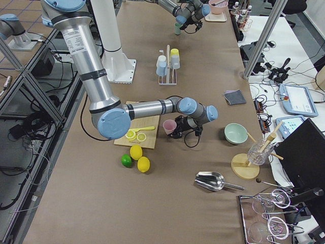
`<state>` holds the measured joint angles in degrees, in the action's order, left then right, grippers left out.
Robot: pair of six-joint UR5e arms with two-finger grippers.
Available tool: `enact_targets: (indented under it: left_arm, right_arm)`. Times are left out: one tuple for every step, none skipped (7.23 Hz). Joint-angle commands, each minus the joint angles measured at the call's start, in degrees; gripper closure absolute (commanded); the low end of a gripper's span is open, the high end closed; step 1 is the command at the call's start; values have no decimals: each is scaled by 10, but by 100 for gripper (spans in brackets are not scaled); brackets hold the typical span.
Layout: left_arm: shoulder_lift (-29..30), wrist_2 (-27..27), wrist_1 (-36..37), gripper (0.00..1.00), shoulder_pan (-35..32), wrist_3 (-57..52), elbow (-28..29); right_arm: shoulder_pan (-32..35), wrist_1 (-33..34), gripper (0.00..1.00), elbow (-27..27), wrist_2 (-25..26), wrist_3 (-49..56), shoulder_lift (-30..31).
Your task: Place cup on cup holder
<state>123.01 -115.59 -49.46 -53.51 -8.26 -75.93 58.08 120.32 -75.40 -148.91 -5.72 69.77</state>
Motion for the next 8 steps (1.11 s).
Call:
enact_targets:
  left_arm:
    - [-8, 26, -21, 3, 14, -15, 14]
    - [-8, 27, -29, 3, 15, -17, 17]
    - [-8, 27, -29, 3, 16, -17, 19]
    - [-8, 27, -29, 3, 19, -16, 23]
    - [-8, 27, -33, 3, 25, -15, 25]
    - [-8, 27, -34, 3, 31, -12, 31]
    - [-7, 26, -34, 3, 35, -10, 35]
    - [-7, 26, -32, 3, 37, -10, 35]
  right_arm:
    - [5, -3, 66, -1, -3, 1, -1]
    - [13, -7, 68, -5, -2, 2, -1]
    - [22, -7, 68, -9, -2, 17, -1]
    - [27, -7, 68, -9, -2, 31, -3]
    - [41, -8, 68, -11, -2, 41, -6]
    - [56, -23, 68, -13, -1, 54, -7]
    - [66, -42, 69, -19, -1, 55, -6]
    - [74, -70, 69, -19, -1, 55, -3]
